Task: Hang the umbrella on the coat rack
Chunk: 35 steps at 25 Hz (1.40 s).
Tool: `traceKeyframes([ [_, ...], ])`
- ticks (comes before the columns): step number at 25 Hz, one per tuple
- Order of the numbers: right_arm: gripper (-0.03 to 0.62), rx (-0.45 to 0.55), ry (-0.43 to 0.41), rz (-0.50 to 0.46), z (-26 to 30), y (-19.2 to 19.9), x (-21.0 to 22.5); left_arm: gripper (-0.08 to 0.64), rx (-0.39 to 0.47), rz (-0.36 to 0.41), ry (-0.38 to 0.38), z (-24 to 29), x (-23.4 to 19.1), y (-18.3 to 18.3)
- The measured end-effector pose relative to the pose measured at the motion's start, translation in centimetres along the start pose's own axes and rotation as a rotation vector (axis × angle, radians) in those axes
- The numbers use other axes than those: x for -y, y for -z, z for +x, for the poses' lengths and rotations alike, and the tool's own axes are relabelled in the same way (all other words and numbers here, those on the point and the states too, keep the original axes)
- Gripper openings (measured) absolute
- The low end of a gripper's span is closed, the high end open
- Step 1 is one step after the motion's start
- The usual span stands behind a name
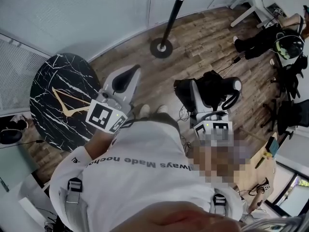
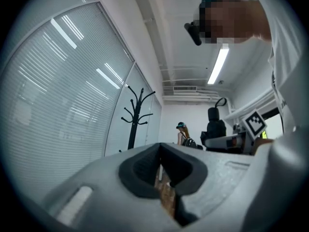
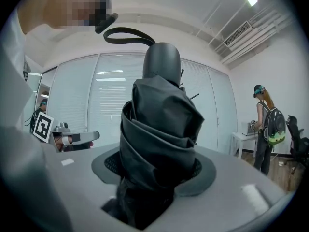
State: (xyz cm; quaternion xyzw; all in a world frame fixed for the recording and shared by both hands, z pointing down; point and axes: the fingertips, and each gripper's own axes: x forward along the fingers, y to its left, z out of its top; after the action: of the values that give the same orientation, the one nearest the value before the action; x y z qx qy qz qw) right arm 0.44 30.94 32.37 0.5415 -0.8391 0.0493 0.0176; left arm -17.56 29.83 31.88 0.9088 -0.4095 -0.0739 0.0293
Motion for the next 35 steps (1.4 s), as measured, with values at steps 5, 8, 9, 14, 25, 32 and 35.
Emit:
traceKeyframes([
  [5, 0.256, -0.012, 0.006, 0.015, 1.2, 0.4, 1.1, 0.003, -0.005, 0.011, -0.005, 0.8, -0.7, -0.1],
  [8, 0.256, -0.01, 0.002, 0.016, 2.1, 0.2, 2.2, 0.003, -0.008, 0.013, -0.011, 2.2, -1.1, 0.1],
  [9, 0.256, -0.008, 0.0, 0.016, 2.4, 0.2, 2.7, 0.003, -0.009, 0.012, -0.012, 2.8, -1.1, 0.2],
  [14, 0.256, -0.006, 0.001, 0.024, 4.5, 0.1, 6.8, 0.003, -0.012, 0.014, -0.002, 7.8, -1.2, 0.8],
  [25, 0.256, 0.003, 0.017, 0.047, 10.0, -1.2, 21.7, 0.003, -0.01, 0.055, -0.021, 23.2, -1.1, 1.3],
  [32, 0.256, -0.015, -0.006, 0.053, 12.8, -1.6, 28.1, 0.003, -0.005, 0.051, -0.055, 29.9, -0.9, 2.2],
  [35, 0.256, -0.023, -0.022, 0.046, 14.0, -1.7, 29.9, 0.003, 0.0, 0.044, -0.065, 31.9, -0.9, 2.5],
])
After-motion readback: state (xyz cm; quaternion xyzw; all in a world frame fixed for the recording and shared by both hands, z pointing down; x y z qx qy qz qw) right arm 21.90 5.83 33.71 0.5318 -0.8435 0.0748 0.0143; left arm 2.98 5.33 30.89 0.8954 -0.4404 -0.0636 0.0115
